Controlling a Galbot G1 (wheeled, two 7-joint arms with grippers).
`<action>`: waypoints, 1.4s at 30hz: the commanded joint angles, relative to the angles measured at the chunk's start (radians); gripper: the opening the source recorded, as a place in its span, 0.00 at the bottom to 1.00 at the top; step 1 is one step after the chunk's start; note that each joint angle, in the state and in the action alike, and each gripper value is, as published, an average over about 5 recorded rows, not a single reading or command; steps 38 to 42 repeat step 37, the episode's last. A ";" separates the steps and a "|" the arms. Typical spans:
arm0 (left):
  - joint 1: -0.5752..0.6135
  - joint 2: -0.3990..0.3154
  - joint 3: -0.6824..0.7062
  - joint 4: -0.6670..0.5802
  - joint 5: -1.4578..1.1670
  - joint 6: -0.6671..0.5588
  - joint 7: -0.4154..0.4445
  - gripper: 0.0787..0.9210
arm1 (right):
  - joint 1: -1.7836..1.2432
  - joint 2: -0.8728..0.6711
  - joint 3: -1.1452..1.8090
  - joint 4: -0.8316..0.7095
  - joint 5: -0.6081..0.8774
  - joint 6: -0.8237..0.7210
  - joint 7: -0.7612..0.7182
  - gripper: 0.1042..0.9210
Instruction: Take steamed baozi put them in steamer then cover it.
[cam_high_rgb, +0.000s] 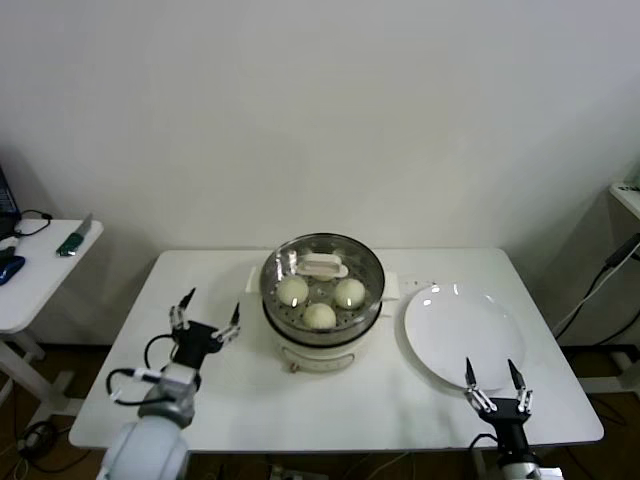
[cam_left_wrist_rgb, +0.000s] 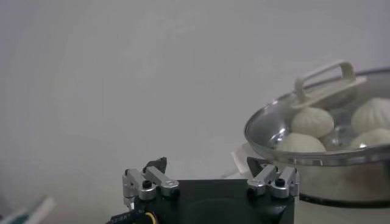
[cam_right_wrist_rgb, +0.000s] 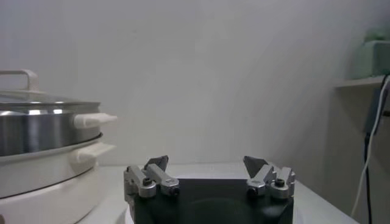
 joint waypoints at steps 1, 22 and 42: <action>0.202 0.005 -0.156 0.223 -0.326 -0.524 -0.021 0.88 | 0.006 -0.003 -0.001 -0.014 0.008 0.032 0.013 0.88; 0.198 -0.048 -0.091 0.313 -0.266 -0.576 -0.022 0.88 | 0.001 -0.008 -0.015 -0.023 0.005 0.050 0.009 0.88; 0.205 -0.056 -0.089 0.294 -0.266 -0.573 -0.019 0.88 | 0.001 -0.007 -0.015 -0.022 0.004 0.056 0.009 0.88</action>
